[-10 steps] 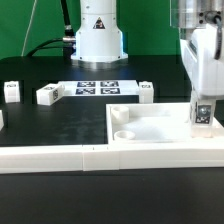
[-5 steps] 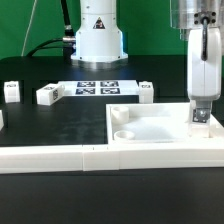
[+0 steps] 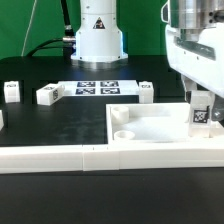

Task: Assemble one leg

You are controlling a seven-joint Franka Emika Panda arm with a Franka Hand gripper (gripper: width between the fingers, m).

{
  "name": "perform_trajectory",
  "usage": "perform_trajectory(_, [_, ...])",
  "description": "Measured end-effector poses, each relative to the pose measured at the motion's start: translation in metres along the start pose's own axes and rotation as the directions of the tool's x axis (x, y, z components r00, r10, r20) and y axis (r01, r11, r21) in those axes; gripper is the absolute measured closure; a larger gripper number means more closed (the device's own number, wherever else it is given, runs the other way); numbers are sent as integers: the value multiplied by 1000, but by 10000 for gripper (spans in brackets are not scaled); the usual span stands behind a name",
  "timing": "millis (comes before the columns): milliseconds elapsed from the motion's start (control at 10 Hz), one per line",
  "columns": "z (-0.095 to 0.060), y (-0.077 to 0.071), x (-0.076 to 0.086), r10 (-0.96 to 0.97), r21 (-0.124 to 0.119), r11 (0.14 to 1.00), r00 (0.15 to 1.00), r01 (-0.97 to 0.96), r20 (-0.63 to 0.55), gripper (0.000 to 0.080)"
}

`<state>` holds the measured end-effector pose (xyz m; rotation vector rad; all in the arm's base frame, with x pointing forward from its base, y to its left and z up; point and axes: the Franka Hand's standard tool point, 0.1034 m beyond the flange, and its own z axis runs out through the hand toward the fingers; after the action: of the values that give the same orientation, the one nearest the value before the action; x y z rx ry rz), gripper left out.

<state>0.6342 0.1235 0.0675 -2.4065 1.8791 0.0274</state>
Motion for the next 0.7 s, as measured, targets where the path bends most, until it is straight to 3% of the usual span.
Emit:
perform_trajectory(300, [0,0,-2,-292,-1,956,956,292,-1,150])
perform_trajectory(700, [-2,-2,3,-663,-8,748,748,663,-7,150])
